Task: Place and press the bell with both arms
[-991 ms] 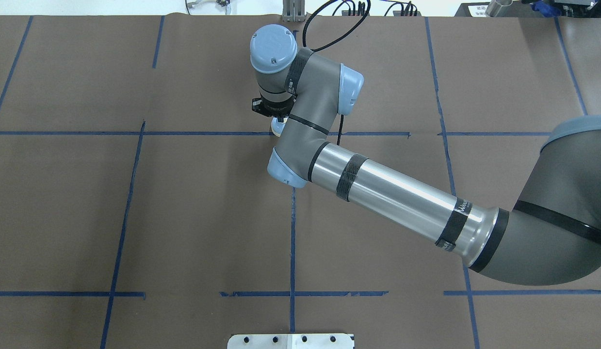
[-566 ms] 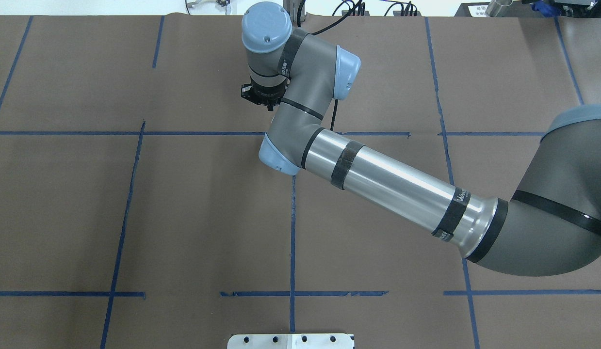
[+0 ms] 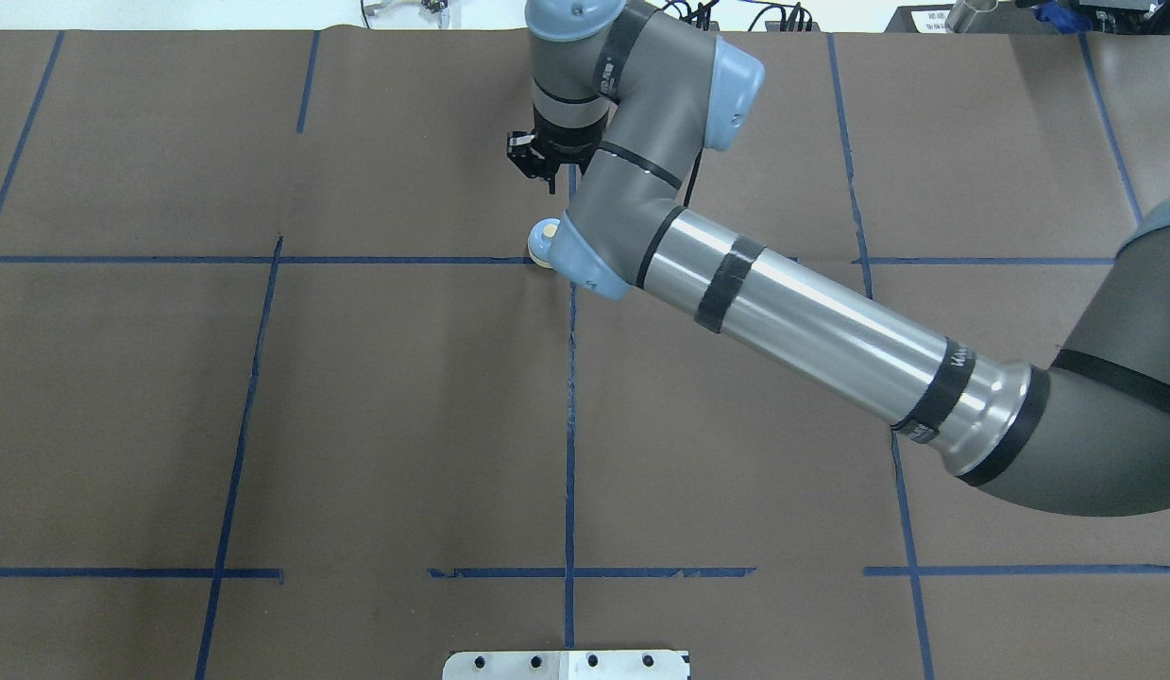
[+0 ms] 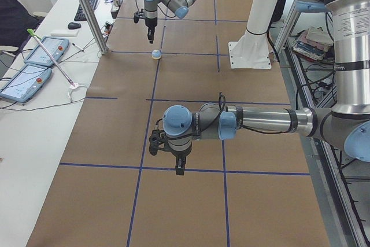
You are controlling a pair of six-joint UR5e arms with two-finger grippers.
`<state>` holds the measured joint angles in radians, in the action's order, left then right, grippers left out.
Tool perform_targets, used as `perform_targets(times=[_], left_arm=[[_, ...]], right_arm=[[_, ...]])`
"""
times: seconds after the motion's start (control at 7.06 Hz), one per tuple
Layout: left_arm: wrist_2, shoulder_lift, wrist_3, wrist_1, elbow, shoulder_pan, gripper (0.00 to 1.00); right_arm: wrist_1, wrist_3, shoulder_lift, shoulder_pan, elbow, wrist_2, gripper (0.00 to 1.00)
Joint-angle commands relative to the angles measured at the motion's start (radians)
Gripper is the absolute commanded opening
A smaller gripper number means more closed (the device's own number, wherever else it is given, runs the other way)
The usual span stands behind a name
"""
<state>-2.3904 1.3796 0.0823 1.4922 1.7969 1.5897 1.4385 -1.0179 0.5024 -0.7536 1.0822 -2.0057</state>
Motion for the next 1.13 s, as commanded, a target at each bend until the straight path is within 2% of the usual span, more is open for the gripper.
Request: perform_targets(times=[0.0,0.14,0.28,0.42,0.85,0.99], left_arm=[[0.005,0.001,0.002,-0.001,0.001,-0.001,1.00],[0.004,0.003,-0.002,-0.001,0.004,-0.002,1.00],[0.007,0.006,-0.001,-0.003,0.001,-0.007,1.00],[0.007,0.004,-0.001,-0.004,0.001,-0.008,1.00],[0.022,-0.002,0.002,0.019,-0.011,-0.005,1.00],[0.031,-0.007,0.001,0.011,-0.010,-0.004,1.00]], right_arm=[[0.113,0.254,0.237,-0.131,0.262,-0.118,1.00],[0.117,0.377,0.418,-0.200,0.418,-0.163,1.00],[0.117,0.527,0.559,-0.286,0.523,-0.232,1.00],[0.120,0.642,0.684,-0.379,0.588,-0.301,1.00],[0.117,0.960,1.043,-0.530,0.744,-0.312,1.00],[0.118,1.048,1.141,-0.611,0.762,-0.315,1.00]])
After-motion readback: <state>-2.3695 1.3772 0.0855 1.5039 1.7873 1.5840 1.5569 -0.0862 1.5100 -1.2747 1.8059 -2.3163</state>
